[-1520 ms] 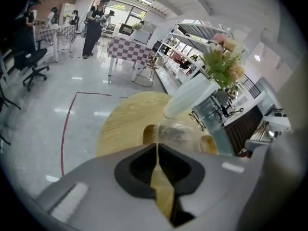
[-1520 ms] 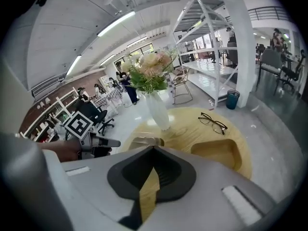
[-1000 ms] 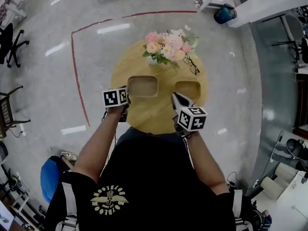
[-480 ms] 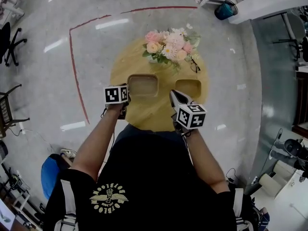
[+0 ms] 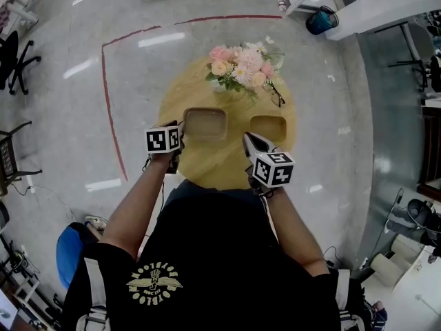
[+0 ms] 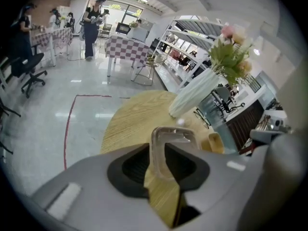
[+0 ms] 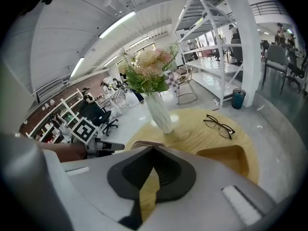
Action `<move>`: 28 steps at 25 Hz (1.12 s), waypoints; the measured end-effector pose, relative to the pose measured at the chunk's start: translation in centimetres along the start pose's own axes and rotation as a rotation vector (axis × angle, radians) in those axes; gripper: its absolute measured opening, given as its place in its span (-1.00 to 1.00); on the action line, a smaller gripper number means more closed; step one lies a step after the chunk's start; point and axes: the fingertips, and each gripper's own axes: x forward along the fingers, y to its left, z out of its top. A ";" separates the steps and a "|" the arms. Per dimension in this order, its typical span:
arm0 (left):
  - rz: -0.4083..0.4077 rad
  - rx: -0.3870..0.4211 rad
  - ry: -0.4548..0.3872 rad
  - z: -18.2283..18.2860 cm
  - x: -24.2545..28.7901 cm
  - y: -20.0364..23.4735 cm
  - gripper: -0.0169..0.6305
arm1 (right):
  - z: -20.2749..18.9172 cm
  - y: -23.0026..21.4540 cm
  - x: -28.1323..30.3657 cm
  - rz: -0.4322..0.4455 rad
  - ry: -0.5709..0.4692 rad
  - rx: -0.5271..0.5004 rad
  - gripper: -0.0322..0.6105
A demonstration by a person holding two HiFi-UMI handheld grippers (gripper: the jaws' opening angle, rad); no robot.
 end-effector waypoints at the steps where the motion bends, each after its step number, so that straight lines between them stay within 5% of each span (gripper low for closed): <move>1: -0.003 0.014 -0.027 0.4 -0.7 -0.3 -0.64 | 0.2 0.1 -0.2 0.002 -0.006 -0.007 -0.90; 9: -0.119 0.143 -0.369 4.8 -9.4 -6.8 -0.94 | 3.3 1.4 -3.4 0.016 -0.150 -0.087 -0.90; 18: -0.285 0.474 -0.800 10.3 -22.3 -18.8 -0.94 | 9.3 3.4 -12.5 -0.054 -0.461 -0.210 -0.90; 24: -0.327 0.607 -0.853 9.8 -24.8 -23.6 -0.94 | 10.9 5.1 -18.9 -0.054 -0.628 -0.206 -0.90; 28: -0.336 0.580 -0.866 9.0 -25.0 -25.2 -0.94 | 10.5 5.7 -21.0 -0.016 -0.665 -0.220 -0.90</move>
